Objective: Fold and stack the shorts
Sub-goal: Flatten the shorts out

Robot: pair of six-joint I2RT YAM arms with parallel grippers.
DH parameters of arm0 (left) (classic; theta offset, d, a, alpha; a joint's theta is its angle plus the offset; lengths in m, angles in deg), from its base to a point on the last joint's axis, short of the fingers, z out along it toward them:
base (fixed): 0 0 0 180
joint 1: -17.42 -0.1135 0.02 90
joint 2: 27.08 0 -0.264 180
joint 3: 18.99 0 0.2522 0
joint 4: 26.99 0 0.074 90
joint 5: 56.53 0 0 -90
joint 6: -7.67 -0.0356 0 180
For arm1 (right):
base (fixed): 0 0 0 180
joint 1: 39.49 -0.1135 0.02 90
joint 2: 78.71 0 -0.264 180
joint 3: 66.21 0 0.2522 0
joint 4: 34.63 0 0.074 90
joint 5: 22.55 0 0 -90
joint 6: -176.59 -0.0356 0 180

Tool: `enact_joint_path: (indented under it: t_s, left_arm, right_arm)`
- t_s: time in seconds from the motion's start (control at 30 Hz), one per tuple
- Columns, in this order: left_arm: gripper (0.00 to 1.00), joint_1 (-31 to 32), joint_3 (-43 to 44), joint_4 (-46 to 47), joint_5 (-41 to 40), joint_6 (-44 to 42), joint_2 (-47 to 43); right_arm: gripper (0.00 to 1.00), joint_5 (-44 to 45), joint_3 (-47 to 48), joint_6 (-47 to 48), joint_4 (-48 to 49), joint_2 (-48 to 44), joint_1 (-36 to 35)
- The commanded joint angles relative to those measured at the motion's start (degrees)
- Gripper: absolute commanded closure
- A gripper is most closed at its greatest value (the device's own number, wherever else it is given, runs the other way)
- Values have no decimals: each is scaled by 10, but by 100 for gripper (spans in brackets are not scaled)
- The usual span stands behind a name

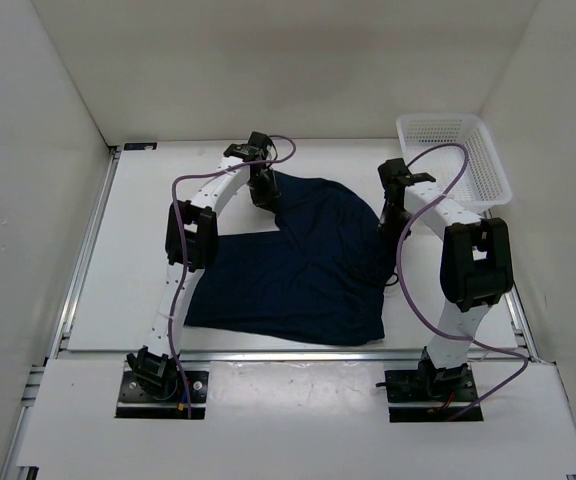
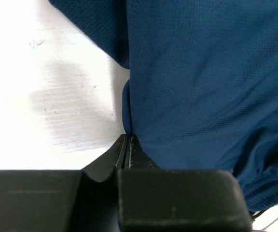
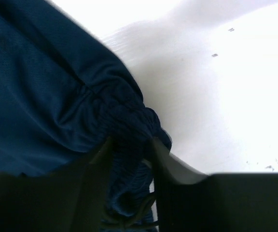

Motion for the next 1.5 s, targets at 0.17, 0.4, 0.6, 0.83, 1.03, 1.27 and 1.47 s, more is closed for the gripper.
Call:
enact_joint_path:
  t_s: [0.17,0.4,0.6,0.83,1.03,1.27,1.47]
  left_arm:
    - [90,-30,-78,22,-8,-2,-78]
    - [90,-88,-256,32,-73,-13,-236]
    - [88,-113,-449,65,-104,2,-371]
    - [32,-154,-421,60,-89,-12,-342]
    - [32,-160,-234,19,-94,-23,-224]
    - [32,-130,39,-57,-159,-23,-27]
    - [29,-124,70,-21,-138,-29,15]
  right_arm:
    - [100,-56,-11,5,29,-14,-1]
    - [100,-76,8,0,46,-27,-19]
    - [100,-41,57,0,40,-6,-64]
    - [100,-5,90,5,29,19,-64]
    - [100,1,90,17,29,25,-64]
    - [100,-4,90,17,29,25,-64]
    - [100,-15,95,17,29,36,-64]
